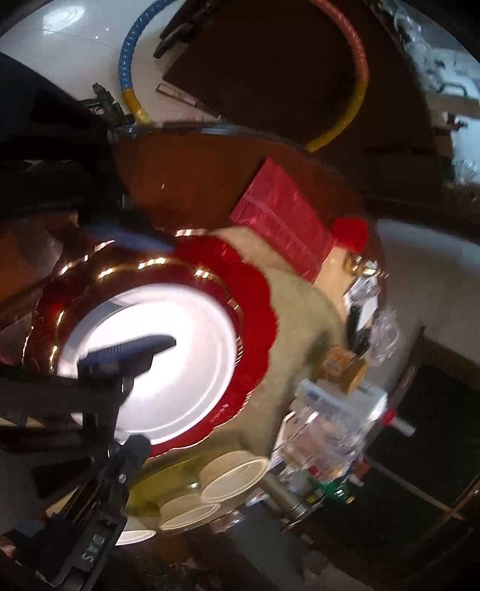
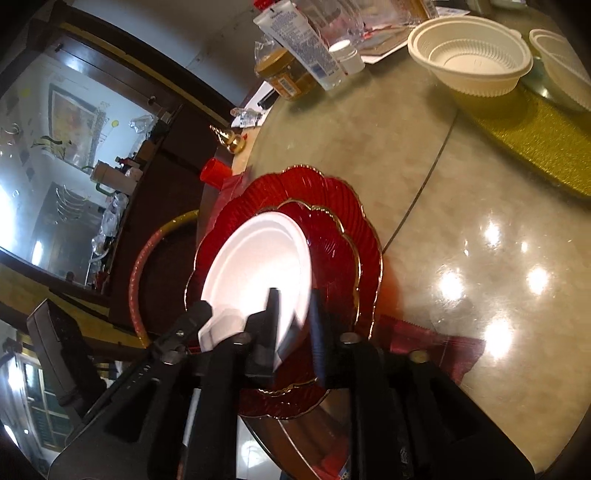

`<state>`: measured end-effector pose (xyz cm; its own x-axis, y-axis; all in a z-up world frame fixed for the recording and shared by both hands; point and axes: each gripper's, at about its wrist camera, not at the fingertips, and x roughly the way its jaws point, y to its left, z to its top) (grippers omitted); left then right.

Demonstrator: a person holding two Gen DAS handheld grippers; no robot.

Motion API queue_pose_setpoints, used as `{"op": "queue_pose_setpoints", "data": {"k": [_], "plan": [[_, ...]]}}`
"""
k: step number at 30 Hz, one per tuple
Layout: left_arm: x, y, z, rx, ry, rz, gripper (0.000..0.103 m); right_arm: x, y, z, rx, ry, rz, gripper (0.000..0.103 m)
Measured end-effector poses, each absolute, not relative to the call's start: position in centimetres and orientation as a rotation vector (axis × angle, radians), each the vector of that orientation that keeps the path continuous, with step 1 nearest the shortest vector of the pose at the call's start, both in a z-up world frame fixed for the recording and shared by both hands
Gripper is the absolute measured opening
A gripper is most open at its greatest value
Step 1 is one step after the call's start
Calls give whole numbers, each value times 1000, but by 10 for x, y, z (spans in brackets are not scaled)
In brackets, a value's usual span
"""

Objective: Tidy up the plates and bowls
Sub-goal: 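Lower the white foam bowl into the red plate stack and open the right tool, then grasp the rim of the second white foam bowl with the right tool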

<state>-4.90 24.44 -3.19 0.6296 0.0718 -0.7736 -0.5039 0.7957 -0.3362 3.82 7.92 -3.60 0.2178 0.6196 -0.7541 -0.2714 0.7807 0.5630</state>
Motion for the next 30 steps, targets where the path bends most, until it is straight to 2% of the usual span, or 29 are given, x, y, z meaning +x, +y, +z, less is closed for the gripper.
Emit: {"op": "queue_pose_setpoints", "data": {"k": [1, 2, 3, 8, 10, 11, 13, 16, 22, 25, 26, 30], "plan": [[-51, 246, -29, -575, 816, 356, 52, 38, 77, -34, 347, 1194, 634, 34], [-53, 247, -26, -581, 800, 359, 57, 37, 76, -33, 351, 1189, 636, 37], [-55, 247, -24, -580, 791, 372, 62, 37, 74, -31, 357, 1182, 636, 37], [-64, 250, -13, -586, 732, 413, 67, 36, 61, -26, 388, 1163, 632, 38], [-69, 250, -8, -591, 702, 432, 69, 36, 54, -26, 419, 1157, 631, 55], [-72, 250, -4, -592, 677, 444, 70, 36, 49, -25, 443, 1151, 636, 59], [-79, 249, 4, -594, 624, 462, 72, 35, 38, -24, 488, 1138, 645, 59], [-87, 242, 19, -600, 532, 478, 80, 33, 21, -22, 539, 1116, 640, 73], [-79, 193, 46, -495, 428, 385, 83, 30, -17, -23, 593, 1098, 648, 73], [-59, 160, 51, -433, 456, 286, 83, 30, -39, -21, 607, 1074, 639, 75], [-53, 151, 51, -419, 470, 258, 84, 30, -50, -20, 619, 1067, 633, 81], [-23, 114, 44, -380, 552, 150, 84, 29, -87, -18, 652, 1052, 605, 81]]}}
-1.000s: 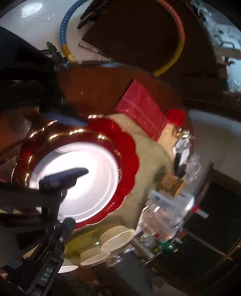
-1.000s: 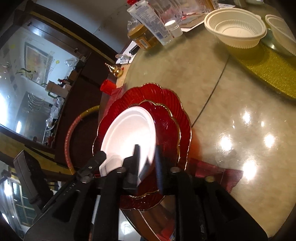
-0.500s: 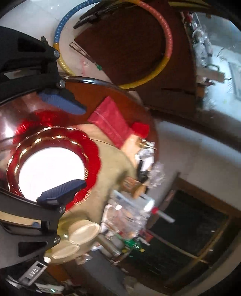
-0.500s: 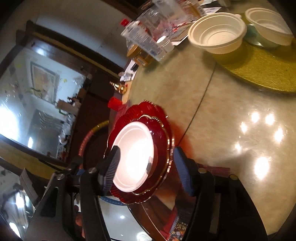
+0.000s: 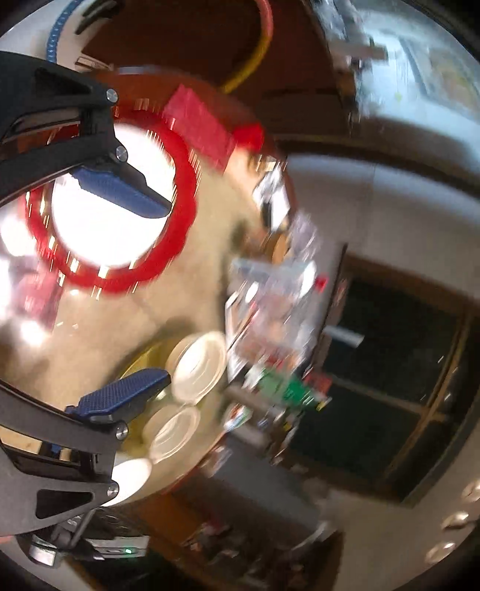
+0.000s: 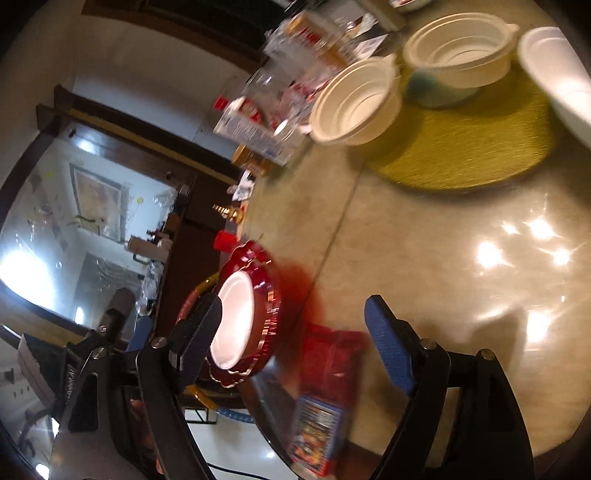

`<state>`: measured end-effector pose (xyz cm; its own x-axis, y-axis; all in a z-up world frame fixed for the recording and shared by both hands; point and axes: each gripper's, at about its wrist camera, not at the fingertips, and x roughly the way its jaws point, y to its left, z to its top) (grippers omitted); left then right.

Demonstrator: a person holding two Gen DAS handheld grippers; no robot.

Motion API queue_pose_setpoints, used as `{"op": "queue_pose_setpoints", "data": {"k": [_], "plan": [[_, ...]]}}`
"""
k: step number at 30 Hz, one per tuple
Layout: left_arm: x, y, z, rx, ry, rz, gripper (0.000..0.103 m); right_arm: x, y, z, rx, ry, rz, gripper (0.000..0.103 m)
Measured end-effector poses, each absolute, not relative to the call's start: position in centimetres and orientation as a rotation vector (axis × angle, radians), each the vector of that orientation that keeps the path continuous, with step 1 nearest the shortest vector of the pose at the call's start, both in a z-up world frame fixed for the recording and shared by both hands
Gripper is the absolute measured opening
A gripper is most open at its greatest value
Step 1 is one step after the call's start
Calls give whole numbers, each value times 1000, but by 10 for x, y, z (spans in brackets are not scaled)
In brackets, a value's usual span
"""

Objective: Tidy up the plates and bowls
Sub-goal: 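Grasp the rim of the second white foam bowl with the right tool, then carry the second white foam bowl toward the red plate stack with the right tool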

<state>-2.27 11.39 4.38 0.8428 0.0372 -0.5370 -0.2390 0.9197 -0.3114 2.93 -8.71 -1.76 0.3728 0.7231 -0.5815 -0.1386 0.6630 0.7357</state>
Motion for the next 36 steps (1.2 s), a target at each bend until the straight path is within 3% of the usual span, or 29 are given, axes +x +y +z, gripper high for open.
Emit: {"op": "queue_pose_setpoints", "data": {"k": [16, 26, 30, 35, 36], "plan": [[94, -38, -17, -415, 958, -221, 84, 5, -289, 0, 897, 878, 273, 81], [145, -101, -36, -437, 1076, -250, 83, 41, -354, -23, 1006, 893, 83, 79], [148, -120, -37, -407, 1077, -264, 83, 53, -358, -29, 1018, 886, 38, 62], [155, -143, -46, -359, 1086, -257, 82, 65, -359, -36, 975, 922, -6, 19], [155, -147, -49, -351, 1086, -260, 74, 65, -359, -36, 962, 925, -17, 13]]}}
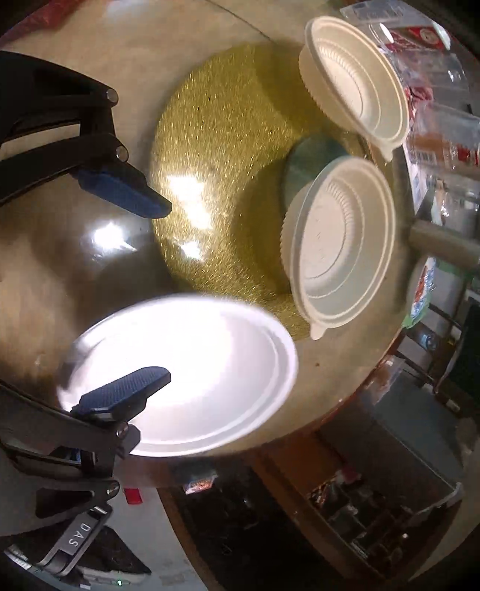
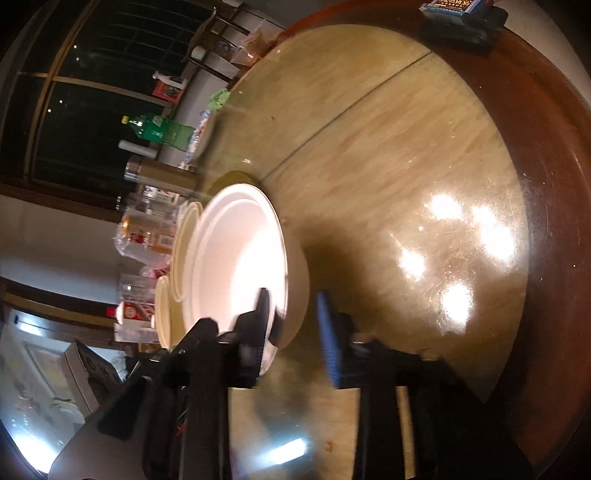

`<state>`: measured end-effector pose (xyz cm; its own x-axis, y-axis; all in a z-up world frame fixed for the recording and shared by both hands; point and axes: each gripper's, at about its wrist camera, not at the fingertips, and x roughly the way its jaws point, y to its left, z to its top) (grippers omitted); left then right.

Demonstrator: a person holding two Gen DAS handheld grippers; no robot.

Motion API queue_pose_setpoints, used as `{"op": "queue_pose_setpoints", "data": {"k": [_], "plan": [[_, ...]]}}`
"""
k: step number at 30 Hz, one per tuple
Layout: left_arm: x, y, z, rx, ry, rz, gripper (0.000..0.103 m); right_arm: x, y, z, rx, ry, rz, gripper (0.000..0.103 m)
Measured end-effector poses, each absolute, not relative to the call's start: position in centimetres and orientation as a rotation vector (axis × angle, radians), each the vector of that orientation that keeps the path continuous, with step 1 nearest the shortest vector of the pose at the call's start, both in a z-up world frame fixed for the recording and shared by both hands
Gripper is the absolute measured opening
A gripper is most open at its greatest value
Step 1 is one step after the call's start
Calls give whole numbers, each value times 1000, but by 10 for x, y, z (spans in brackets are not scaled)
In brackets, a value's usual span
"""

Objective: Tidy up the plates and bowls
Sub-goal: 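Carry the second white foam bowl toward the red plate stack with the right tool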

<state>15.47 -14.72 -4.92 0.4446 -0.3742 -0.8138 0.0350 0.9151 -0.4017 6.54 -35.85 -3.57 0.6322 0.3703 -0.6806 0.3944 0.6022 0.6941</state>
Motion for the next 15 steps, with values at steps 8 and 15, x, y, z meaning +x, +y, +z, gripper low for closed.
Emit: {"op": "queue_pose_setpoints", "data": {"k": [8, 15], "plan": [[142, -144, -53, -229, 1094, -288, 10, 51, -341, -20, 840, 886, -3, 6], [119, -112, -36, -220, 1049, -274, 10, 32, -314, -13, 808, 888, 70, 6]]}}
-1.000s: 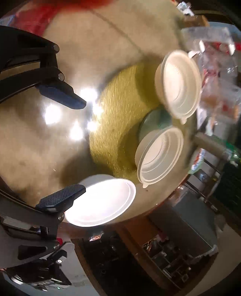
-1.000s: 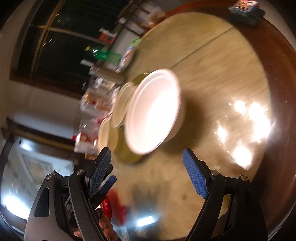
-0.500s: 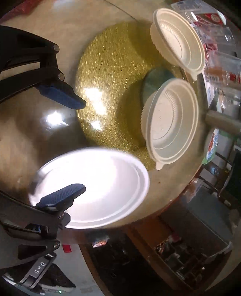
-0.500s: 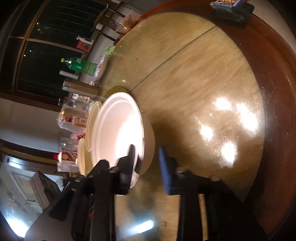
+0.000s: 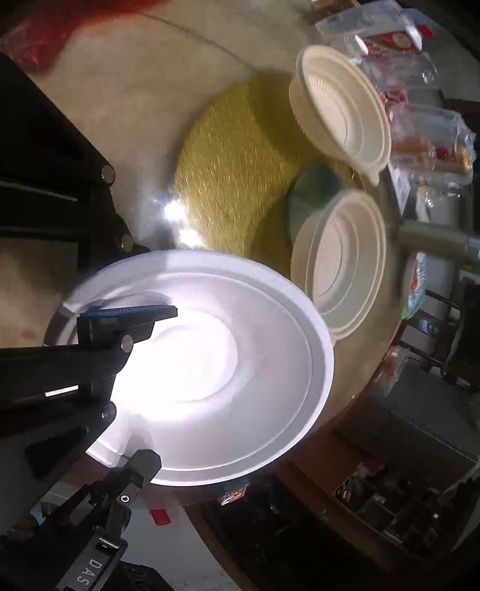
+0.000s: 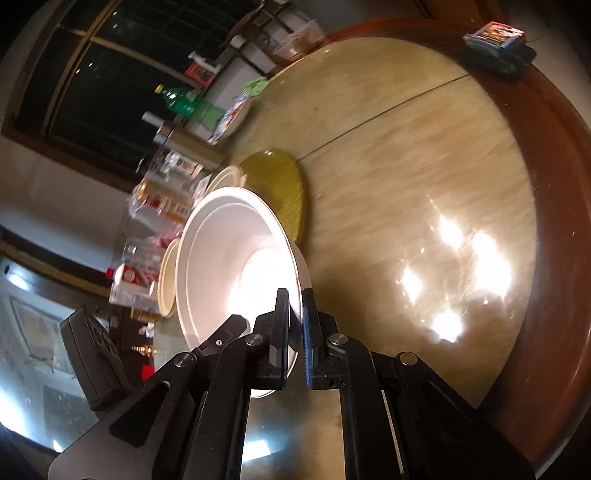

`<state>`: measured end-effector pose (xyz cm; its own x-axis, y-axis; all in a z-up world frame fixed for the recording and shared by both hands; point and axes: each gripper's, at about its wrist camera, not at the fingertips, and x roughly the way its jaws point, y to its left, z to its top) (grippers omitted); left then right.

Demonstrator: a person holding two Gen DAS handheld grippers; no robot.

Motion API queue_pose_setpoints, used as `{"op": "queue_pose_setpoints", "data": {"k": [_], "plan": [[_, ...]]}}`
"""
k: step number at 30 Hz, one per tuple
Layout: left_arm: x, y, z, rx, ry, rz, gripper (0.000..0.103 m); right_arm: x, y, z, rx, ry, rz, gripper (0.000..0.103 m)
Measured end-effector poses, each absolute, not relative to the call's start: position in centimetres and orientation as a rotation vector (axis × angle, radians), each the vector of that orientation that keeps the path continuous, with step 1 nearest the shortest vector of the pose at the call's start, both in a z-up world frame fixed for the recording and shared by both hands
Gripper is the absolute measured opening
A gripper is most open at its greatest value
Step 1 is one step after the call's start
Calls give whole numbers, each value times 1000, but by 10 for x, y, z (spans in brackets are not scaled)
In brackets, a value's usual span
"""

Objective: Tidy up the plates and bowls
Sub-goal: 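Carry the second white foam bowl toward the red plate stack with the right tool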

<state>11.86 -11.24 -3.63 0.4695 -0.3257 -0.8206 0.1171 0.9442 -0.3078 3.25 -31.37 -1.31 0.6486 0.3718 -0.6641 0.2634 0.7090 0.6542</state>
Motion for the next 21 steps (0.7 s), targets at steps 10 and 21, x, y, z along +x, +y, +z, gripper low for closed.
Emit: {"op": "queue_pose_setpoints", "data": {"k": [10, 21], "plan": [[77, -52, -14, -270, 983, -213, 10, 17, -257, 4, 750, 886, 192, 6], [47, 20, 3, -335, 908, -116, 11, 11, -191, 16, 680, 903, 337, 6]]}}
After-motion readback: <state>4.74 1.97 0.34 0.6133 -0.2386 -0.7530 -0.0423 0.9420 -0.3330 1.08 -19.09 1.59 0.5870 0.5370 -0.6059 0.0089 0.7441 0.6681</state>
